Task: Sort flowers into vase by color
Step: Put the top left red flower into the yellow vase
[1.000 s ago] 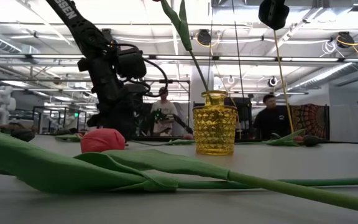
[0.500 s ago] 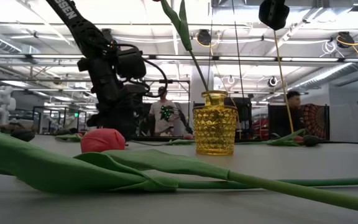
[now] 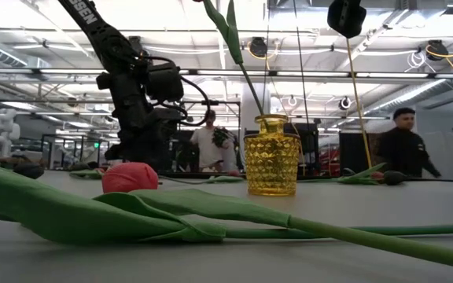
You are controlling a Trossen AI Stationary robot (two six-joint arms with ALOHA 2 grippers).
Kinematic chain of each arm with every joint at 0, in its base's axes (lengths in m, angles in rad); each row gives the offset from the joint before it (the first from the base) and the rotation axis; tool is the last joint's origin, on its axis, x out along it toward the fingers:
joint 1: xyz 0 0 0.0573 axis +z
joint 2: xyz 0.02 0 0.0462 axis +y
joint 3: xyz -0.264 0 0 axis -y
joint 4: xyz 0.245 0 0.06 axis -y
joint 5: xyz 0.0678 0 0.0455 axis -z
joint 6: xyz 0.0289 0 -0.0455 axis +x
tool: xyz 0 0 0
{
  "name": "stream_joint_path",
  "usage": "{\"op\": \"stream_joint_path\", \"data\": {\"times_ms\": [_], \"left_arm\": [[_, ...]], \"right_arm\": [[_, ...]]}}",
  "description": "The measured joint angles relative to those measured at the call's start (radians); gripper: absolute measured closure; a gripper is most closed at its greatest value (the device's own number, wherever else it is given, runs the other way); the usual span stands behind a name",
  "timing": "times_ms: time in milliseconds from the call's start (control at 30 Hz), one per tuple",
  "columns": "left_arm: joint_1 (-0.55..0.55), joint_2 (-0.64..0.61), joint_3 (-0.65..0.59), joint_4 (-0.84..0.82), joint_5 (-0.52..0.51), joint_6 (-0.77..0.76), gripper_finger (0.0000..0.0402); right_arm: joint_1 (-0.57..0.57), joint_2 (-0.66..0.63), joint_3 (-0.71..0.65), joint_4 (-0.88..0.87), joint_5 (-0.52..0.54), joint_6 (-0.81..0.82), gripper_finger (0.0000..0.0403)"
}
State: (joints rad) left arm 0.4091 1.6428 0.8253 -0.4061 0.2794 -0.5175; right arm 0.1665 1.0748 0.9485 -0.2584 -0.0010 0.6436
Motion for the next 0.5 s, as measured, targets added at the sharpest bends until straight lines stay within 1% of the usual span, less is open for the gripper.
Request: {"op": "stream_joint_path", "data": {"times_ms": [367, 500], "left_arm": [[0.000, -0.001, 0.000, 0.001, 0.009, 0.000, 0.0398], [0.000, -0.021, 0.000, 0.004, 0.008, 0.000, 0.0398]], "right_arm": [[0.000, 0.000, 0.000, 0.000, 0.003, 0.000, 0.0403], [0.000, 0.000, 0.000, -0.001, 0.003, 0.000, 0.0403]]}}
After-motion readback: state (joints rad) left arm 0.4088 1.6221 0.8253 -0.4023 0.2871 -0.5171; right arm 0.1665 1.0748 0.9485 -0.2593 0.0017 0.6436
